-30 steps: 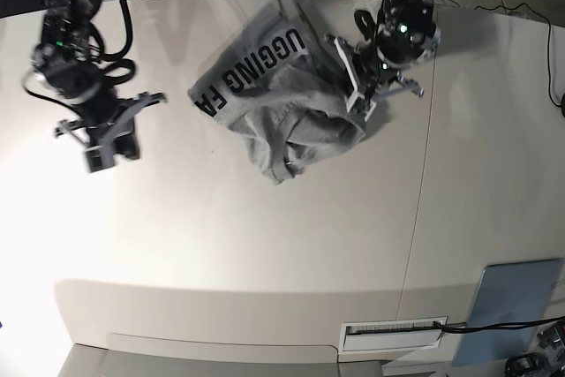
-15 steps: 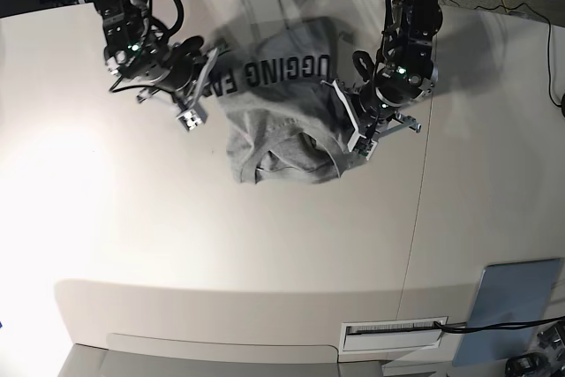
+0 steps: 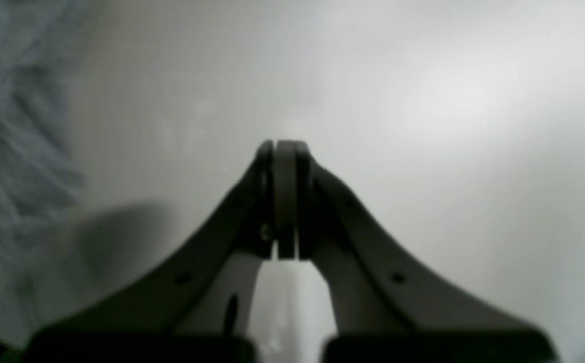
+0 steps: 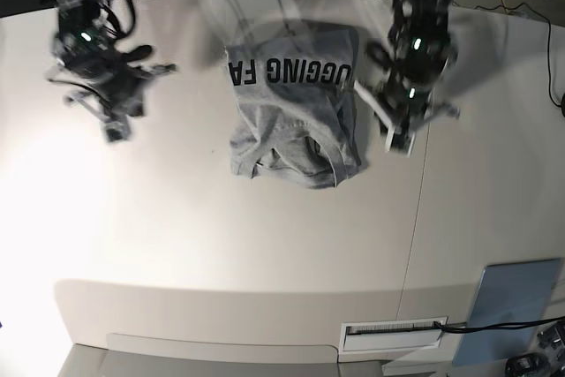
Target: Fold the T-shirt properly
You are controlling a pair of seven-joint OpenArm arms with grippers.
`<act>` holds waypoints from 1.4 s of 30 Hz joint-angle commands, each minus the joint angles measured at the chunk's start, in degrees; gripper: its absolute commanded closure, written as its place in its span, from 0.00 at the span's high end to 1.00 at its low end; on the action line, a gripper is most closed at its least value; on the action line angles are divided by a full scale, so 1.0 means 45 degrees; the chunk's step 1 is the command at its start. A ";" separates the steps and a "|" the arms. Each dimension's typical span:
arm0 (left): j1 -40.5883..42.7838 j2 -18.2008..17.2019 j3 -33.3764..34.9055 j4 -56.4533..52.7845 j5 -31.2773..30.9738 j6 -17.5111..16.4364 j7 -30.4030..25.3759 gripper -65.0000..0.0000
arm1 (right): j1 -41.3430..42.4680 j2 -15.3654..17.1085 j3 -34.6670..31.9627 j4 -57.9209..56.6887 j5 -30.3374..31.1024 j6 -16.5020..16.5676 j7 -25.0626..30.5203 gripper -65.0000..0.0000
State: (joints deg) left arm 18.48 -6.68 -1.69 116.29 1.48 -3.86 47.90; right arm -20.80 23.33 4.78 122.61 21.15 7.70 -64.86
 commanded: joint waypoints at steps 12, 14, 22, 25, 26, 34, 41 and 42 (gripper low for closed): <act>0.7485 -0.0039 -0.2822 0.2628 -0.2628 -0.2370 -0.0151 0.02 | -0.6999 -0.0699 0.5892 0.2064 0.0097 -0.0015 -0.0340 0.00; 0.8762 -0.0044 -0.3356 0.2521 -0.3026 -0.2861 -0.0724 0.02 | -0.8087 -0.1457 0.6144 0.2050 0.0019 0.0107 -0.0155 0.00; 0.9986 -0.0855 -0.3512 -0.2487 -0.5197 -0.4716 -0.0758 0.02 | -0.9486 -0.3390 0.6115 -0.1690 -0.0277 0.2501 0.0481 0.00; 0.9258 -0.0811 -0.3419 -0.5746 -0.4988 -0.5523 -0.2613 0.02 | -0.8689 -0.3293 0.6120 -0.4595 -0.0427 0.2837 0.1331 0.00; 0.8816 -0.0811 -0.3424 -0.6907 -0.4818 -0.5693 -0.3113 0.02 | -0.8252 -0.3259 0.6120 -0.5663 -0.0636 0.2982 0.1588 0.00; 0.3784 -0.0811 -0.3424 -1.5951 -0.3138 -0.5833 -0.6431 0.22 | -0.3905 -0.2220 0.6115 -1.5174 -0.2467 0.5197 0.6169 0.00; -0.0073 -0.0729 -0.3424 -2.0526 -0.2215 -0.5469 -0.6941 0.25 | -0.0306 -0.1792 0.6096 -2.1313 -0.3949 0.6042 1.1978 0.00; -0.0423 -0.0685 -0.3424 -2.0842 -0.2210 -0.5299 -0.6936 0.25 | 0.0131 -0.1836 0.6096 -2.1804 -0.3959 0.6047 1.1968 0.00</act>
State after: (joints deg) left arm 15.53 -9.67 -17.04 22.39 -8.69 -27.42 16.43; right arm -19.09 14.35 32.08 24.14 3.44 34.54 -10.85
